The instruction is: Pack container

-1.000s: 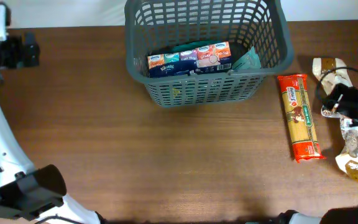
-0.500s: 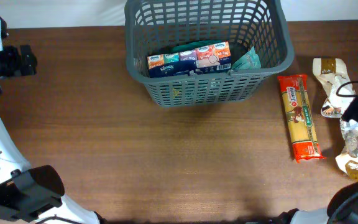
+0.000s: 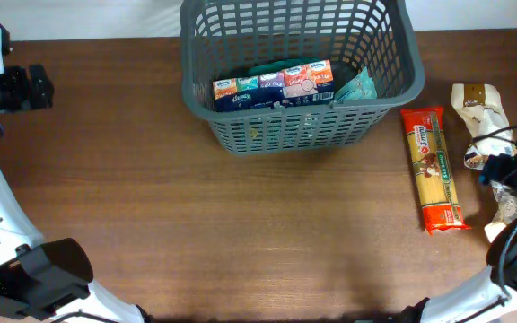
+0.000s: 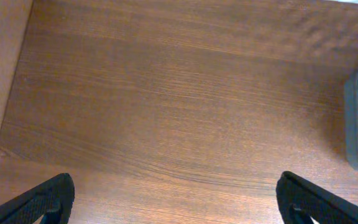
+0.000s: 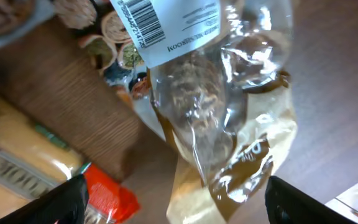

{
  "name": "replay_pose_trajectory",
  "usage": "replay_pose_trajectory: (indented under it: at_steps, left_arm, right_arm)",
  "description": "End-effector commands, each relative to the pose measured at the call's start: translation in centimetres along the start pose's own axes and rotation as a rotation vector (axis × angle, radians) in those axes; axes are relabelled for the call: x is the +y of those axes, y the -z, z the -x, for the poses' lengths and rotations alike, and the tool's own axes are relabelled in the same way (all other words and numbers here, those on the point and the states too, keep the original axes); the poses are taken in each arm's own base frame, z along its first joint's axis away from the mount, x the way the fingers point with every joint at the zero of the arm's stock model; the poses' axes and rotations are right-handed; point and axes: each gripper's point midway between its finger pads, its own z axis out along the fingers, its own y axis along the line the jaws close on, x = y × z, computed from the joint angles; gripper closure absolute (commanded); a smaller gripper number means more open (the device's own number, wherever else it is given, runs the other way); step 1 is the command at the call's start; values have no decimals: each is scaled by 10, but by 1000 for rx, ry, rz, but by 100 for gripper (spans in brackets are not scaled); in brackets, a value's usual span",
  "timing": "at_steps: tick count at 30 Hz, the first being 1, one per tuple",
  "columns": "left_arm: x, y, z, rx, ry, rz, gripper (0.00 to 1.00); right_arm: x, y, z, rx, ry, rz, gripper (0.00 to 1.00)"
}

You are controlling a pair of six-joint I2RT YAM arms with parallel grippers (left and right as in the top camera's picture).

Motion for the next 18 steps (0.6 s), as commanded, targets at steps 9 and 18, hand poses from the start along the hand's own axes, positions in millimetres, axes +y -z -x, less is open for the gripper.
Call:
replay_pose_trajectory:
  at_steps: [9, 18]
  left_arm:
    - [0, 6, 0, -12, 14, 2, 1]
    - [0, 6, 0, -12, 14, 2, 1]
  right_arm:
    - [-10, -30, 8, 34, 41, -107, 9]
    - [-6, -50, 10, 53, 46, -112, 9]
